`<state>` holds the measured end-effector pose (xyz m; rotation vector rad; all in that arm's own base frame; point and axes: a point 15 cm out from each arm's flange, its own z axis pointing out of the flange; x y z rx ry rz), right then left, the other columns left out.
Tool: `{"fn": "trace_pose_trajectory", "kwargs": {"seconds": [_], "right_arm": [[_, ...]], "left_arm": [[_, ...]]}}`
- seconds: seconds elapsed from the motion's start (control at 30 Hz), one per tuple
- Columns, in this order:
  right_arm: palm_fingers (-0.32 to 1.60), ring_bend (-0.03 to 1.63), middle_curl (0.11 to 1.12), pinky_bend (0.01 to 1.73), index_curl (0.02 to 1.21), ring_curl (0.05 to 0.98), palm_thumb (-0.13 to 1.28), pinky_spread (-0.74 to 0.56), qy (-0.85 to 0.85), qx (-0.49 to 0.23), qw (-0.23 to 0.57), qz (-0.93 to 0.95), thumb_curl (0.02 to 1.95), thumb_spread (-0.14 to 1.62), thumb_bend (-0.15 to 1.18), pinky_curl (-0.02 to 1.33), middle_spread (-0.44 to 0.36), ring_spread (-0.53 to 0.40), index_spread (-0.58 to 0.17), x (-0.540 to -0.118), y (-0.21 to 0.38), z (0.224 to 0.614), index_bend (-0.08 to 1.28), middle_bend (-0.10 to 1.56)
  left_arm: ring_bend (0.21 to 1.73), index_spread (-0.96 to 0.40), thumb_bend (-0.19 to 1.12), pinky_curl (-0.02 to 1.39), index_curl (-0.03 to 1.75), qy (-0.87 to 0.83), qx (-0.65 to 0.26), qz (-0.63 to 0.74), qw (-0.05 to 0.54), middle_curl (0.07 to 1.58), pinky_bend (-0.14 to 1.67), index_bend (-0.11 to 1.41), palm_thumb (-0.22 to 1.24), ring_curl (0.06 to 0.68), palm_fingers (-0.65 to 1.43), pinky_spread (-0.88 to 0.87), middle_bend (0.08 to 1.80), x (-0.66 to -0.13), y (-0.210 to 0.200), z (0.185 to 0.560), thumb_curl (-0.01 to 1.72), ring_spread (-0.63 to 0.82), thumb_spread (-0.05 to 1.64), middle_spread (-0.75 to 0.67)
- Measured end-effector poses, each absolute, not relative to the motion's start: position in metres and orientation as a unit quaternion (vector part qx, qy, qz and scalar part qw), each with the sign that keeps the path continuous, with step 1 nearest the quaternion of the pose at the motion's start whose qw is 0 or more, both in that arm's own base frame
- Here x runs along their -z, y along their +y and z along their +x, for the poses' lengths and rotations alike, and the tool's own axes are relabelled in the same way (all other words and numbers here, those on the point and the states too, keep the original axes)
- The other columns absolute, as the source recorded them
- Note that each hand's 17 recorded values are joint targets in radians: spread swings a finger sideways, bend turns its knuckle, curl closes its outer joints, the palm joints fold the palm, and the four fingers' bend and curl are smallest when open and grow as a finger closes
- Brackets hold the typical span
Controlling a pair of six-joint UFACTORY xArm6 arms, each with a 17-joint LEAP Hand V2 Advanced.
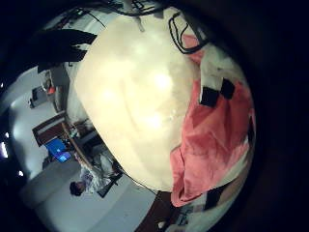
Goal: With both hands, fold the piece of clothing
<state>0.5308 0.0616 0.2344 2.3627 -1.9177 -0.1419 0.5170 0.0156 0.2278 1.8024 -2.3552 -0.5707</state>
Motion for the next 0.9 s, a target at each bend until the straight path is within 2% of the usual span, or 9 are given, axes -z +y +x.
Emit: {"fn": "trace_pose_trajectory", "kwargs": {"seconds": [0.03,0.07,0.13,0.17,0.3,0.4,0.6,0.77,0.9], "right_arm": [[0.14,1.02,0.65,0.81,0.78,0.632,0.91,-0.41,-0.629,0.045,0.044,0.775,0.48,1.33,-0.01,0.90,-0.113,-0.233,-0.394,-0.237,0.062,0.530,0.28,0.68],[0.10,0.94,0.62,0.74,0.74,0.598,0.90,-0.33,-0.630,0.043,0.042,0.775,0.47,1.31,-0.02,0.88,-0.093,-0.199,-0.401,-0.242,0.061,0.529,0.28,0.64],[0.04,0.87,0.59,0.69,0.70,0.557,0.87,-0.22,-0.631,0.037,0.035,0.774,0.46,1.29,-0.03,0.85,-0.071,-0.152,-0.401,-0.253,0.058,0.526,0.27,0.59],[0.03,0.81,0.56,0.66,0.67,0.522,0.85,-0.10,-0.631,0.033,0.031,0.774,0.45,1.26,-0.03,0.82,-0.050,-0.109,-0.404,-0.260,0.056,0.525,0.27,0.55],[-0.05,0.64,0.49,0.54,0.58,0.435,0.76,0.14,-0.628,0.013,0.011,0.778,0.43,1.17,-0.04,0.73,0.002,0.042,-0.398,-0.293,0.053,0.518,0.23,0.44],[-0.02,0.56,0.45,0.47,0.54,0.390,0.72,0.26,-0.623,-0.001,-0.004,0.782,0.41,1.14,-0.03,0.65,0.027,0.104,-0.390,-0.320,0.052,0.505,0.20,0.39],[0.04,0.48,0.40,0.38,0.46,0.336,0.68,0.34,-0.619,-0.026,-0.025,0.785,0.39,1.11,-0.03,0.55,0.044,0.155,-0.377,-0.371,0.046,0.468,0.18,0.33],[0.08,0.43,0.38,0.33,0.41,0.310,0.68,0.35,-0.615,-0.024,-0.019,0.788,0.37,1.11,-0.02,0.49,0.048,0.163,-0.371,-0.388,0.040,0.426,0.17,0.30],[0.10,0.41,0.37,0.30,0.39,0.297,0.68,0.33,-0.613,-0.007,0.000,0.790,0.36,1.11,-0.02,0.46,0.043,0.161,-0.365,-0.371,0.036,0.397,0.17,0.28]], "left_arm": [[0.88,-0.14,-0.06,0.50,0.63,-0.776,0.181,0.601,0.059,0.44,0.92,0.18,0.38,0.449,-0.05,-0.42,0.50,-0.232,0.018,0.518,0.54,-0.20,1.07,-0.15],[0.80,-0.07,-0.06,0.46,0.60,-0.775,0.179,0.603,0.058,0.40,0.78,0.20,0.34,0.404,-0.12,-0.24,0.45,-0.235,0.021,0.518,0.51,-0.06,1.04,-0.04],[0.71,-0.03,-0.06,0.42,0.57,-0.776,0.174,0.603,0.055,0.36,0.69,0.18,0.30,0.360,-0.18,0.00,0.38,-0.241,0.022,0.518,0.48,0.10,1.01,0.07],[0.64,-0.01,-0.06,0.38,0.55,-0.777,0.169,0.604,0.051,0.34,0.64,0.17,0.28,0.326,-0.19,0.16,0.33,-0.249,0.022,0.518,0.46,0.22,0.98,0.16],[0.54,0.02,-0.04,0.32,0.47,-0.781,0.136,0.609,0.034,0.30,0.53,0.13,0.23,0.274,-0.17,0.43,0.24,-0.276,0.026,0.519,0.41,0.40,0.94,0.30],[0.50,0.03,-0.04,0.30,0.42,-0.785,0.102,0.610,0.028,0.29,0.49,0.12,0.21,0.257,-0.15,0.51,0.20,-0.298,0.021,0.515,0.39,0.46,0.92,0.35],[0.43,0.02,-0.04,0.27,0.34,-0.789,0.071,0.610,0.006,0.26,0.42,0.13,0.18,0.233,-0.14,0.62,0.16,-0.344,0.022,0.497,0.36,0.55,0.90,0.42],[0.39,0.02,-0.04,0.26,0.30,-0.795,0.083,0.601,0.021,0.24,0.39,0.13,0.16,0.225,-0.13,0.65,0.16,-0.356,0.018,0.461,0.34,0.59,0.88,0.44],[0.38,0.02,-0.04,0.26,0.28,-0.802,0.100,0.587,0.043,0.22,0.37,0.13,0.15,0.225,-0.12,0.66,0.16,-0.344,0.003,0.438,0.33,0.59,0.87,0.45]]}}
